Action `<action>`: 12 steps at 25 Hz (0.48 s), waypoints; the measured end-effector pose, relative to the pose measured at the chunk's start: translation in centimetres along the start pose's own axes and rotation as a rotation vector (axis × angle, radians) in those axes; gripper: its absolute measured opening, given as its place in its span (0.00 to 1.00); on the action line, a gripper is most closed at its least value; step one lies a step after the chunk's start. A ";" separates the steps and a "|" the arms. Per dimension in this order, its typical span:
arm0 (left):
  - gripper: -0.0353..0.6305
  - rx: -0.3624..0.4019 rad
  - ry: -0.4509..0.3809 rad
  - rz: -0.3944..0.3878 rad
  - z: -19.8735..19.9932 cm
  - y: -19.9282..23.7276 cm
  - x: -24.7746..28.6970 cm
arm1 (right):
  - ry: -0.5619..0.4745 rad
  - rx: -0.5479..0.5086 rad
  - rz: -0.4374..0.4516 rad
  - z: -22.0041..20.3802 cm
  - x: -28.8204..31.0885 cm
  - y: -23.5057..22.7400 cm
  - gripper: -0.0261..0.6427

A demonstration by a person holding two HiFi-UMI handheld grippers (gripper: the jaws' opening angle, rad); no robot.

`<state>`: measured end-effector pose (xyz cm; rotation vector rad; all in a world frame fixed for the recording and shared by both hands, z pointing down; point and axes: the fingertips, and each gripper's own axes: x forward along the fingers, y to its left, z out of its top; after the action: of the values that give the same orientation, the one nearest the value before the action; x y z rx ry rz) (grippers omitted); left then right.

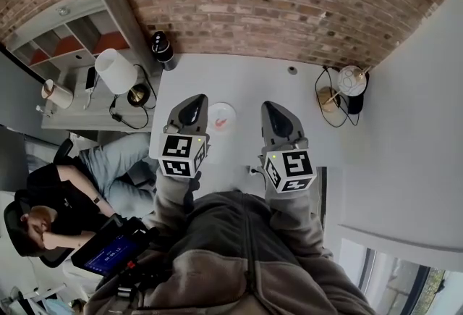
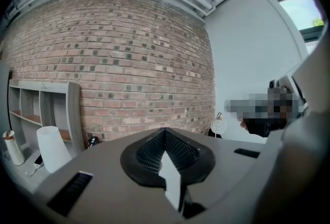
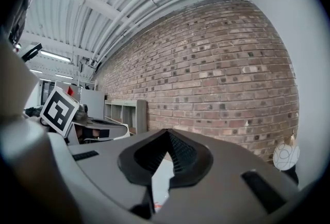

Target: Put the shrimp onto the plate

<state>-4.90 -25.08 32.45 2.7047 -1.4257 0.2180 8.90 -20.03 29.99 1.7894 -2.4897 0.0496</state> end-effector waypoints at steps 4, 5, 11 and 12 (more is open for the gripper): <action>0.06 0.005 -0.035 0.009 1.7 1.1 -0.5 | -0.027 -0.004 -0.015 1.2 0.3 0.1 0.04; 0.06 0.007 -0.044 0.009 2.1 1.2 -0.5 | -0.034 -0.006 -0.018 1.5 0.4 0.0 0.04; 0.06 0.017 -0.094 0.004 4.3 1.6 -0.8 | -0.070 -0.015 -0.038 2.9 0.4 0.1 0.04; 0.06 0.019 -0.103 0.005 4.7 1.7 -0.8 | -0.075 -0.017 -0.043 3.1 0.4 0.0 0.04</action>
<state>-6.32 -25.99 27.66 2.7653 -1.4636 0.0934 8.59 -20.65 26.92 1.8709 -2.4927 -0.0416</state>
